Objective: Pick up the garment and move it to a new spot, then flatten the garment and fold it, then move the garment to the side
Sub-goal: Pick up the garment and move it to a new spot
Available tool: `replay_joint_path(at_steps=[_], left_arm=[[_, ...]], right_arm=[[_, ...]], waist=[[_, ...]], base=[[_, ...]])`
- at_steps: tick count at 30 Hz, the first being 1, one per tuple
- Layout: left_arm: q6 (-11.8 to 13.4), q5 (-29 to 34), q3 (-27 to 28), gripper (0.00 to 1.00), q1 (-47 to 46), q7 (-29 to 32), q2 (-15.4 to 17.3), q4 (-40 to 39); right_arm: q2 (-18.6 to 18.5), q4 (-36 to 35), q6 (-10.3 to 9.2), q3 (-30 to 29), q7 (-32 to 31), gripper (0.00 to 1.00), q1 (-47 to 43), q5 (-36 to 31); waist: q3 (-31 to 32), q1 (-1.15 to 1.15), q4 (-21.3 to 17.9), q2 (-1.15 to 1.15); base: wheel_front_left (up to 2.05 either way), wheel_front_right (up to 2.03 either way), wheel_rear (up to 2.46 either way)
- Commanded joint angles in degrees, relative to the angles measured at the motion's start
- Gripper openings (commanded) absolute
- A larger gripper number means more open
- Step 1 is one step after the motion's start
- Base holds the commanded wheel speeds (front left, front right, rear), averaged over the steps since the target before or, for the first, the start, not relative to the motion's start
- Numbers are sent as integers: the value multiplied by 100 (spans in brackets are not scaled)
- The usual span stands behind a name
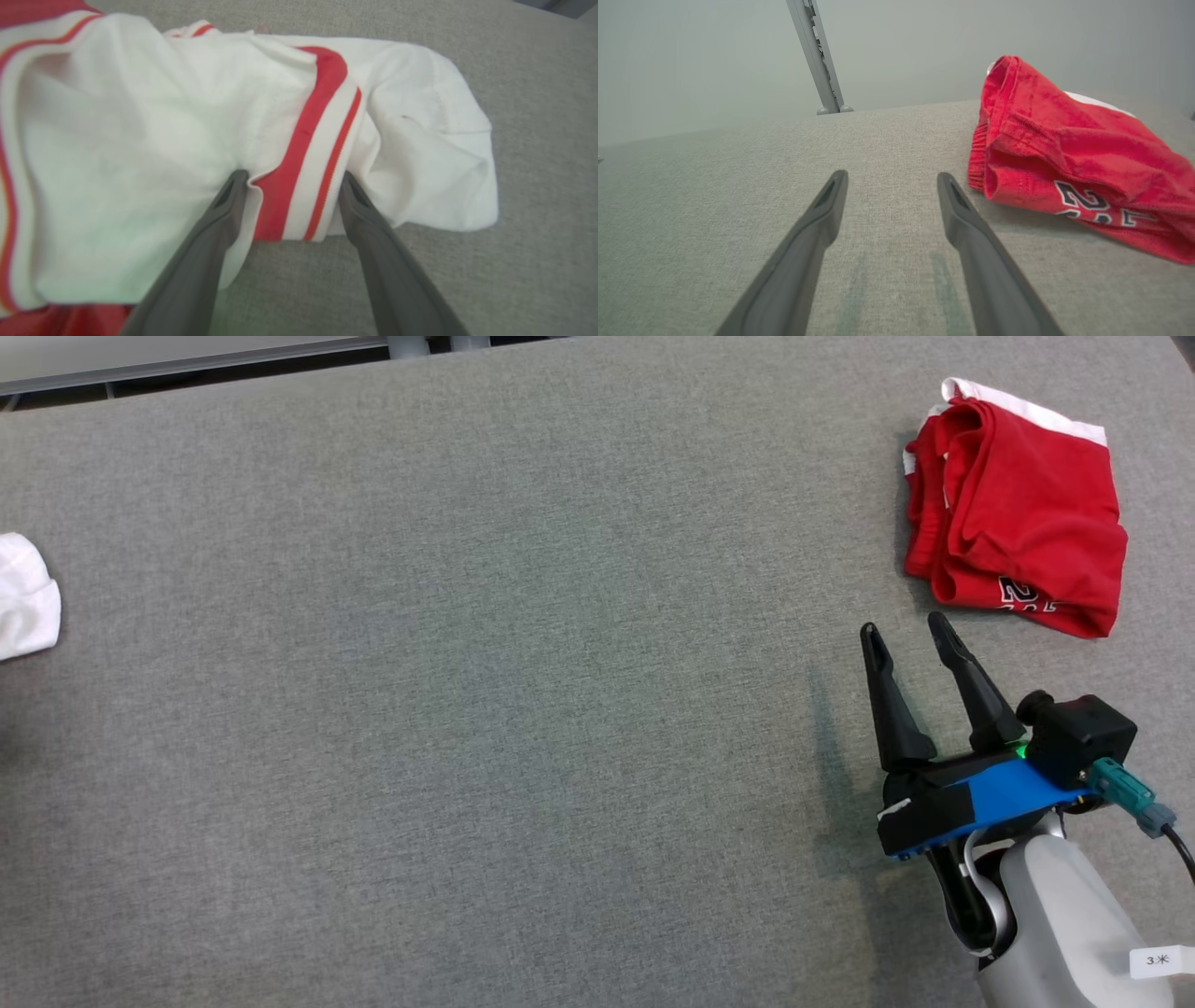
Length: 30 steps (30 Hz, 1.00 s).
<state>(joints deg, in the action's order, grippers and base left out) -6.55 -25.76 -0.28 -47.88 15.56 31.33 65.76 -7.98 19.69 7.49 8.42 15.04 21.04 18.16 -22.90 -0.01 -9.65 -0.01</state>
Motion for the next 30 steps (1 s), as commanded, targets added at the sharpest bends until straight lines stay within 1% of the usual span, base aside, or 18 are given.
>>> replay_joint_path(at_steps=[1,2,3,4,9,13,16,19,23,27,30], left_arm=[[16,-33,-20,100,103,91,-64,143],[-4,-56,-19,99,79,107,-83,160],[-22,-66,-32,45,50,53,-103,146],[-34,-54,-60,0,15,-7,-104,118],[-73,88,-323,0,-184,-374,-94,-165],[-104,164,-634,0,-173,-556,-224,-416],[-107,89,-971,0,-78,-581,-332,-768],[-94,-91,-1330,0,48,-555,-386,-1259],[-95,-470,-1794,0,239,-485,-444,-2119],[-96,-778,-2225,0,438,-425,-488,-3109],[-95,-989,-2417,0,602,-480,-628,-3809]], right_arm=[[14,2,1,-20,18,100,48,11],[26,12,1,-31,19,100,51,12],[31,26,1,-51,18,100,45,8],[45,38,1,-58,18,100,38,4],[63,100,1,-36,18,100,-6,4],[92,193,1,-3,18,100,-135,4],[97,255,1,12,18,100,-230,39],[108,317,1,11,18,100,-343,52],[106,363,1,-12,18,100,-480,59],[84,347,1,-45,18,100,-563,80],[71,299,1,-119,18,100,-624,59]], waist=[[1,1,-5,1],[6,1,-8,1],[27,1,2,1],[58,1,19,1],[373,1,170,1],[829,1,309,1],[1164,1,386,1],[1463,1,445,1],[1764,1,480,1],[1929,1,436,1],[1969,1,361,1]], base=[[0,0,0],[0,0,0],[0,0,0],[0,0,0],[0,0,0],[0,0,0],[0,0,0],[0,0,0],[0,0,0],[0,0,0],[0,0,0]])
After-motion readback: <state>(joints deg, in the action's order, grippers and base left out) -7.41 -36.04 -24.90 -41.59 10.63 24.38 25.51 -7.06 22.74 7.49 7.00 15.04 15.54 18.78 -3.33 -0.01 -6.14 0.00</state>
